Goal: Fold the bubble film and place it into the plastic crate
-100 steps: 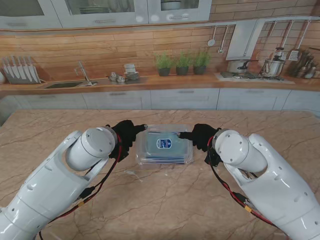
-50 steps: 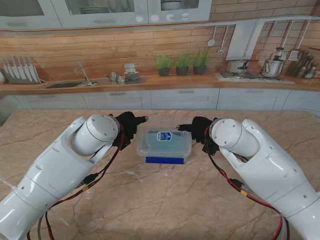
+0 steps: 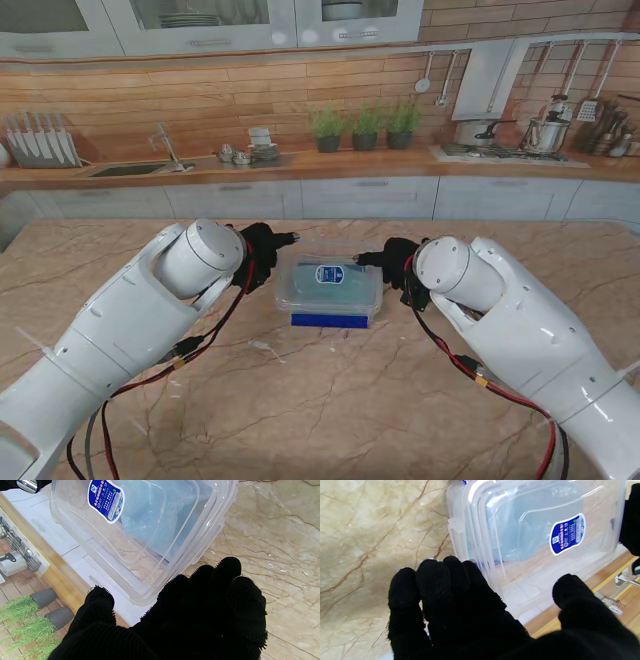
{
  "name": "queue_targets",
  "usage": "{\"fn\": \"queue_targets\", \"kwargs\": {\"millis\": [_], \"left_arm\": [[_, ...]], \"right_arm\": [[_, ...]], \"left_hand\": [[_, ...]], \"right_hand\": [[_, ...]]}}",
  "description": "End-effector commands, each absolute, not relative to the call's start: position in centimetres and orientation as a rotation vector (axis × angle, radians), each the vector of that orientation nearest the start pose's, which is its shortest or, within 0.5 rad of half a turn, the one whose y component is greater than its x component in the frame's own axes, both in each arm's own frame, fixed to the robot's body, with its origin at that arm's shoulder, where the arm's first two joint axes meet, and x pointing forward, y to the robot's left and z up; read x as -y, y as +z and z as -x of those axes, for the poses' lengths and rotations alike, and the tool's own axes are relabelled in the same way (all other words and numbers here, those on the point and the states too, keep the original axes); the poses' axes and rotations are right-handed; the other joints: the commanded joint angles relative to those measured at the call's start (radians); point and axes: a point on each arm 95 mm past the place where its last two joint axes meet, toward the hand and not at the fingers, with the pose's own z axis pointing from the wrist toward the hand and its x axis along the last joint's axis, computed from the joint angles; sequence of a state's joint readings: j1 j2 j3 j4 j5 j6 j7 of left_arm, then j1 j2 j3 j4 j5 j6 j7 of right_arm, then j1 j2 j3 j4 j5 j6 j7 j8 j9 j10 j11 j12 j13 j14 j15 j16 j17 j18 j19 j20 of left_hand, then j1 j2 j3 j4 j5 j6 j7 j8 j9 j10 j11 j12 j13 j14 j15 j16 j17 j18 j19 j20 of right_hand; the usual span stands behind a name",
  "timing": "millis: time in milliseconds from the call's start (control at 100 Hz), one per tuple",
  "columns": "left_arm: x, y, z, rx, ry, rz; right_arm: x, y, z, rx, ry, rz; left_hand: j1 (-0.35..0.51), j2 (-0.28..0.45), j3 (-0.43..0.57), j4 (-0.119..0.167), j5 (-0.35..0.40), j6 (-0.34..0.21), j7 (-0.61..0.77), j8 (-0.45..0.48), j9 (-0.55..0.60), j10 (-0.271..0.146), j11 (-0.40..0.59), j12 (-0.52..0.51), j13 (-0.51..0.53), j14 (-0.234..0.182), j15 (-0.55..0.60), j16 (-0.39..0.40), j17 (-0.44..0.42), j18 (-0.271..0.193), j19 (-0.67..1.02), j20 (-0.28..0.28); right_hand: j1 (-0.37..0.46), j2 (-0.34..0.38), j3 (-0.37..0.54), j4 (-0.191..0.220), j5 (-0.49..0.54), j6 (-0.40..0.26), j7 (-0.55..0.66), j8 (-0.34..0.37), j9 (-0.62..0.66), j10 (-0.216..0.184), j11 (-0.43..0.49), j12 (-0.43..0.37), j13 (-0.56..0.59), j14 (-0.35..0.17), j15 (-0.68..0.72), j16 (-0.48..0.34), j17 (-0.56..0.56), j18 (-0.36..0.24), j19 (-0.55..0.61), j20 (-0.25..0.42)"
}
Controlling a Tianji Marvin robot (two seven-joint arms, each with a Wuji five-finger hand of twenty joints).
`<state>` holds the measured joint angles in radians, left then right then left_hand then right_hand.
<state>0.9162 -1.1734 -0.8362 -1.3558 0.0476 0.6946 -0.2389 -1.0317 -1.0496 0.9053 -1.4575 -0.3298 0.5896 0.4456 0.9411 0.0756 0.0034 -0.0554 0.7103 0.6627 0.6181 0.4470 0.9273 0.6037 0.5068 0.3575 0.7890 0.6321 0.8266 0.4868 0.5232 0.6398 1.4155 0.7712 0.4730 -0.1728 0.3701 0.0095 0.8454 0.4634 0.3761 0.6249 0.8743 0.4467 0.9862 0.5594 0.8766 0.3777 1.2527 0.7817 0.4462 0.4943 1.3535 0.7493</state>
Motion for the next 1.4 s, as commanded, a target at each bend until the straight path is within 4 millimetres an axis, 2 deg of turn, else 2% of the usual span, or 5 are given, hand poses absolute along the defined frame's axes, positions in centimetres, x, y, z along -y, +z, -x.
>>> {"fn": "queue_targets", "kwargs": {"millis": [0,360,790,1240,1390], "left_arm": [[9.7,-23.9,-52.2,-1.278,-1.403,2.293],[9.6,-25.0,-54.0,-1.283,-1.317,2.287],[9.5,-26.8,-54.5,-1.293,-1.222,2.307],[8.4,-28.1,-54.1,-1.373,-1.086,2.29],[8.4,-28.5,-54.0,-1.408,-1.04,2.306]], "right_arm": [[-4.1,-25.7,-50.1,1.784,-1.519,2.528],[-3.8,-27.0,-51.7,1.765,-1.435,2.593],[-3.0,-29.0,-51.6,1.736,-1.315,2.681],[-2.8,-30.4,-50.9,1.715,-1.25,2.725],[-2.5,-30.8,-50.5,1.707,-1.235,2.746]], "left_hand": [[0.021,-0.004,-0.009,0.035,0.037,-0.261,0.076,0.028,-0.009,-0.102,-0.005,-0.002,-0.02,-0.04,0.012,-0.001,-0.011,-0.034,-0.01,0.021],[0.023,-0.002,-0.008,0.036,0.022,-0.268,0.063,0.025,-0.031,-0.108,-0.014,-0.005,-0.043,-0.041,0.002,-0.002,-0.036,-0.042,-0.022,0.021],[0.018,-0.004,-0.012,0.035,0.003,-0.278,0.059,0.028,-0.054,-0.108,-0.016,-0.004,-0.065,-0.04,-0.006,-0.001,-0.059,-0.048,-0.03,0.023],[0.048,-0.114,0.015,0.06,-0.062,-0.304,0.014,0.006,-0.12,-0.156,-0.041,-0.011,-0.124,-0.086,-0.056,-0.012,-0.124,-0.094,-0.09,-0.006],[0.045,-0.133,0.03,0.068,-0.092,-0.31,-0.029,-0.019,-0.168,-0.156,-0.063,-0.019,-0.156,-0.089,-0.083,-0.012,-0.159,-0.105,-0.116,-0.023]], "right_hand": [[-0.006,0.013,0.006,0.022,-0.059,-0.257,-0.047,-0.01,0.045,0.017,0.043,0.007,0.048,0.005,0.024,0.014,-0.003,-0.135,0.108,0.023],[-0.007,0.015,0.005,0.023,-0.07,-0.276,-0.05,-0.01,0.041,0.016,0.046,0.007,0.047,0.001,0.026,0.014,-0.004,-0.139,0.109,0.023],[-0.007,0.017,0.004,0.023,-0.076,-0.282,-0.045,-0.007,0.038,0.017,0.047,0.005,0.042,0.002,0.027,0.013,-0.008,-0.141,0.109,0.022],[-0.008,0.019,0.002,0.023,-0.085,-0.291,-0.045,-0.008,0.035,0.016,0.051,0.004,0.04,0.0,0.028,0.012,-0.01,-0.144,0.11,0.021],[-0.008,0.02,0.002,0.024,-0.088,-0.292,-0.044,-0.008,0.035,0.015,0.051,0.004,0.039,0.0,0.028,0.012,-0.01,-0.144,0.11,0.021]]}}
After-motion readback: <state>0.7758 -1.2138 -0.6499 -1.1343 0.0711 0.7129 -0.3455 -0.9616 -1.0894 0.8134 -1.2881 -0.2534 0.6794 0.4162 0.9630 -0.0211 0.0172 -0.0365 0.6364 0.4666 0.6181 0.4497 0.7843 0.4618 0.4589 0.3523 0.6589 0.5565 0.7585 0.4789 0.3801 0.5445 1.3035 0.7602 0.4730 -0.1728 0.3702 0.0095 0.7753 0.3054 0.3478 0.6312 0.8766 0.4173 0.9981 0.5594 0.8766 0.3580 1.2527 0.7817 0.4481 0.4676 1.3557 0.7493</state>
